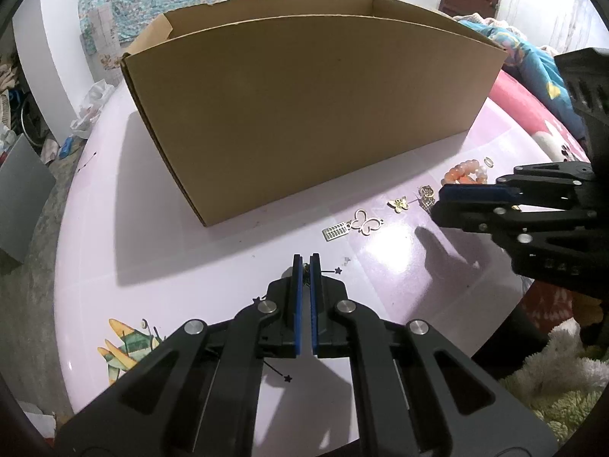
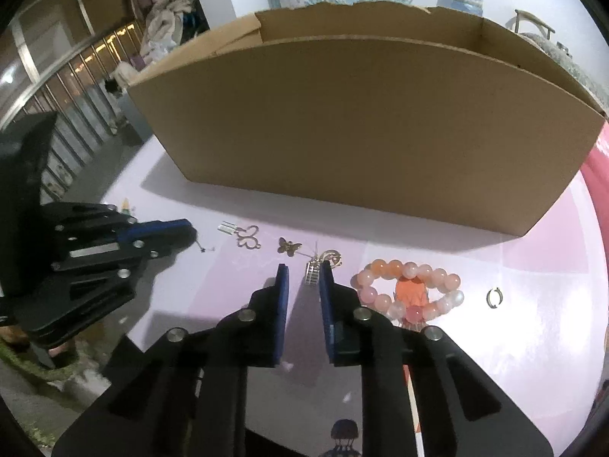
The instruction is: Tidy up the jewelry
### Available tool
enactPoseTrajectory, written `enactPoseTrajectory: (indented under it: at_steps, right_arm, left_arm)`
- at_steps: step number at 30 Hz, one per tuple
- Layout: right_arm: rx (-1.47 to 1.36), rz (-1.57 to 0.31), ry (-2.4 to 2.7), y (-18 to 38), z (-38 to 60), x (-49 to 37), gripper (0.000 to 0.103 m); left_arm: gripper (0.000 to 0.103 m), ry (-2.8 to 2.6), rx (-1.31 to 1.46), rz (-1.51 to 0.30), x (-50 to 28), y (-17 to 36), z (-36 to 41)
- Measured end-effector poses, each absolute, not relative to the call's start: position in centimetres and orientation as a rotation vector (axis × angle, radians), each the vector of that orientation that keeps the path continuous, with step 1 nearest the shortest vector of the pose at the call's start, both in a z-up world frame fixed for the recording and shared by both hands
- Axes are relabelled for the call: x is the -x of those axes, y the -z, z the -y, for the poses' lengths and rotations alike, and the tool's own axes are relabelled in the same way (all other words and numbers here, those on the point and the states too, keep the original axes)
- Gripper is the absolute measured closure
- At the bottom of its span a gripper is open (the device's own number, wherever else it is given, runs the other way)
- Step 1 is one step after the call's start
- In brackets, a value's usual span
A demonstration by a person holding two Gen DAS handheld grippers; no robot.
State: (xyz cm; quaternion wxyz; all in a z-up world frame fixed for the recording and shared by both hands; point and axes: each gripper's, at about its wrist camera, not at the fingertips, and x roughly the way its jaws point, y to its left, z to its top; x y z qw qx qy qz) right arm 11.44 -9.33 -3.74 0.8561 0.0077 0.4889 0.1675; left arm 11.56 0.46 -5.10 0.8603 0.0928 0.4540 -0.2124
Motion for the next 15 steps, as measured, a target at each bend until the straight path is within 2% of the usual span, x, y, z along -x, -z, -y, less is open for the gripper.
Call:
enactPoseTrajectory:
  at_steps: [11,15]
  right_arm:
    - [0.018,-1.057,-0.314,4.1,8.4,-12.3,0.093]
    - [0.020,-1.064,-0.308,4.2,8.4,-12.8,0.098]
  left_arm:
    - [0.100,0.464,-0.180,-0.954,-11.9,5.1,-1.3]
    - [0.100,0.464,-0.180,-0.952,-12.0,5.0,-1.4]
